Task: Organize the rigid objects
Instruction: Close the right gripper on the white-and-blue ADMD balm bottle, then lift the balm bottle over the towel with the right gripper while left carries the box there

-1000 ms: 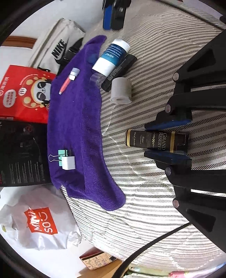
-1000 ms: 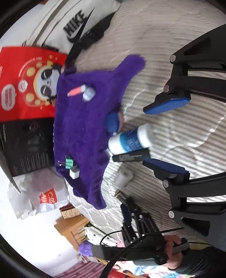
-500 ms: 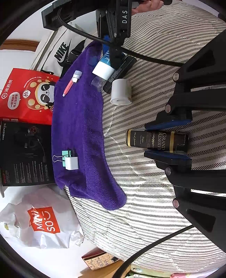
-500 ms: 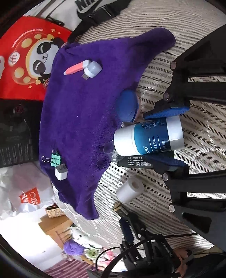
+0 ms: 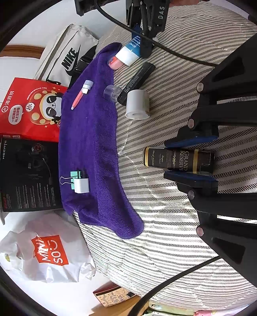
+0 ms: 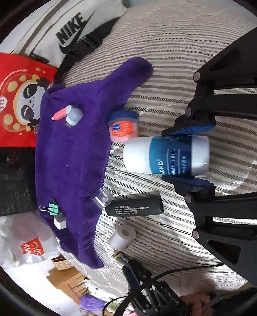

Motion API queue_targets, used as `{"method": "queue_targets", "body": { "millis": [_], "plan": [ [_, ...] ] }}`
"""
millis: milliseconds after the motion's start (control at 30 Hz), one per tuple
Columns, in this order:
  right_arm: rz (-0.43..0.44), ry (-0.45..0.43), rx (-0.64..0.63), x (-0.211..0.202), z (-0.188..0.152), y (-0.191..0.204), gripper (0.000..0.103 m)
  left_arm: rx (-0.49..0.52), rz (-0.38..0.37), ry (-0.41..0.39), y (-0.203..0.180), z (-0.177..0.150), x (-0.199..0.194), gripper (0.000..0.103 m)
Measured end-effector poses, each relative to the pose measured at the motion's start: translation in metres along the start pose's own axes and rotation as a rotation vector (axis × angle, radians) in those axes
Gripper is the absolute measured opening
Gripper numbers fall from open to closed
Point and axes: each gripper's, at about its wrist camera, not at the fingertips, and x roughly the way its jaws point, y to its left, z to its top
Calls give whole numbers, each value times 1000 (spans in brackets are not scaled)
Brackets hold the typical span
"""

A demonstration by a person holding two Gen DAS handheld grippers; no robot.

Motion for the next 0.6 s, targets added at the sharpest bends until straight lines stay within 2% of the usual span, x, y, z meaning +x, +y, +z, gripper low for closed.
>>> {"method": "queue_targets", "body": {
  "millis": [100,167,233,300,333,367,500,600],
  "plan": [
    [5,2,8,1,2,-1,41,1,-3,0,0,0,0,22],
    [22,-7,5,2,2,-2,49,1,-3,0,0,0,0,22],
    [2,-39,-36,3,0,4,49,0,-4,0,0,0,0,22],
    [10,-65,-22,2,-4,1,50,-2,-6,-1,0,0,-1,22],
    [18,-71,-7,2,-5,-1,47,-3,-7,-1,0,0,-1,23],
    [6,-72,-1,1,-5,-1,36,-3,-6,-1,0,0,-1,22],
    [32,-44,47,-1,-4,-8,36,-3,-6,-1,0,0,-1,22],
    [19,-36,30,-1,-4,-5,36,-3,-6,-1,0,0,-1,23]
  ]
}}
